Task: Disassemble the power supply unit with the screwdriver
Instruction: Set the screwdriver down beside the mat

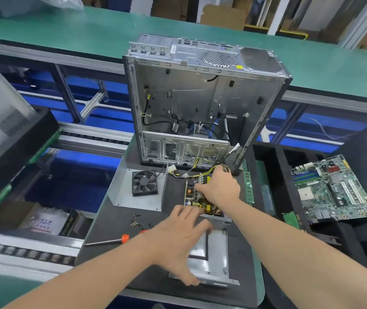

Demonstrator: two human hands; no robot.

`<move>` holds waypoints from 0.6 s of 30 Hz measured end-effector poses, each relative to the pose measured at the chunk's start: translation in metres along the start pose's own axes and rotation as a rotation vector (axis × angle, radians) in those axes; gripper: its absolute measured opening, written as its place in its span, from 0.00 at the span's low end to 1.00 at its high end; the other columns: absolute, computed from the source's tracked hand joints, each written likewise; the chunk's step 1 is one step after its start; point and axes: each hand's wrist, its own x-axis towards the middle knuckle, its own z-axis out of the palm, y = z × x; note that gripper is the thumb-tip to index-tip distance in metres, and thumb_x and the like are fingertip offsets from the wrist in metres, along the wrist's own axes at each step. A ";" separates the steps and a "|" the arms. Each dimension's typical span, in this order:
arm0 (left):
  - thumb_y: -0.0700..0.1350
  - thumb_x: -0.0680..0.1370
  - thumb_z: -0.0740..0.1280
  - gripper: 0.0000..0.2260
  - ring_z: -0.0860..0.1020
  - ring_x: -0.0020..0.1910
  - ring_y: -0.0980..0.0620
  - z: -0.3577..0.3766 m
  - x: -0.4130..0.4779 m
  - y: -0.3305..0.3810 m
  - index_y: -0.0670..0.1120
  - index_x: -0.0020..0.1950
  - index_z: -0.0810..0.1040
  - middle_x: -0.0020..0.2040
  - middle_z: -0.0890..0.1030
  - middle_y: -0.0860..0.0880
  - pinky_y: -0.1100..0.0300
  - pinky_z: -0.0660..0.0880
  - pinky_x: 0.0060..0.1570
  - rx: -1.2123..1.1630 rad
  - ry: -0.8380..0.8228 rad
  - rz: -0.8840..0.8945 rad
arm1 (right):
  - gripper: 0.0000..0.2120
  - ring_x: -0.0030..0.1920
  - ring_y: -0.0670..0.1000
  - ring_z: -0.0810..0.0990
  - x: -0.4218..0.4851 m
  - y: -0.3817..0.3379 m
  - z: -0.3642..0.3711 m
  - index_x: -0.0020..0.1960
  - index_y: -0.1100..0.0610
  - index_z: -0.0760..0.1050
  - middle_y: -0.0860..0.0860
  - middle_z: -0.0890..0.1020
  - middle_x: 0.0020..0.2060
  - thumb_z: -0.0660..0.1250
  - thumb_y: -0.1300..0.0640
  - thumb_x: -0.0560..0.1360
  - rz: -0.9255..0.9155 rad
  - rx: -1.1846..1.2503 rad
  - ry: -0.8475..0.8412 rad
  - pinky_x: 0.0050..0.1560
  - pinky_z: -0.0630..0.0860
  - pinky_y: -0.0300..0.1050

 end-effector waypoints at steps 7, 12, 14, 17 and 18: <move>0.81 0.61 0.69 0.48 0.66 0.66 0.41 0.006 -0.001 -0.007 0.49 0.66 0.64 0.64 0.66 0.45 0.41 0.64 0.71 -0.077 0.056 0.027 | 0.33 0.48 0.59 0.82 0.000 0.005 0.004 0.53 0.52 0.66 0.51 0.80 0.46 0.73 0.31 0.62 0.062 0.025 -0.052 0.41 0.73 0.48; 0.84 0.59 0.66 0.49 0.67 0.64 0.41 0.012 -0.001 -0.008 0.49 0.65 0.64 0.63 0.66 0.46 0.41 0.66 0.69 -0.077 0.088 0.050 | 0.42 0.50 0.58 0.81 -0.001 0.017 -0.004 0.62 0.55 0.66 0.52 0.77 0.51 0.75 0.29 0.62 0.112 0.061 -0.184 0.45 0.79 0.50; 0.85 0.59 0.65 0.50 0.67 0.65 0.41 0.013 0.000 -0.009 0.49 0.65 0.64 0.64 0.66 0.46 0.41 0.65 0.69 -0.072 0.090 0.054 | 0.46 0.50 0.57 0.81 -0.002 0.021 -0.007 0.65 0.57 0.65 0.53 0.78 0.52 0.75 0.27 0.62 0.114 0.095 -0.234 0.48 0.82 0.54; 0.85 0.61 0.64 0.48 0.66 0.65 0.43 0.012 0.002 -0.010 0.50 0.65 0.65 0.64 0.65 0.47 0.45 0.63 0.70 -0.093 0.097 0.051 | 0.46 0.49 0.57 0.82 -0.004 0.021 -0.011 0.64 0.57 0.63 0.54 0.79 0.52 0.69 0.23 0.64 0.129 0.150 -0.196 0.47 0.81 0.54; 0.85 0.63 0.63 0.47 0.66 0.65 0.43 0.011 0.002 -0.010 0.50 0.65 0.65 0.63 0.65 0.48 0.46 0.63 0.70 -0.107 0.103 0.046 | 0.43 0.47 0.57 0.81 -0.004 0.021 -0.012 0.63 0.58 0.63 0.54 0.80 0.51 0.67 0.24 0.68 0.136 0.170 -0.122 0.45 0.80 0.53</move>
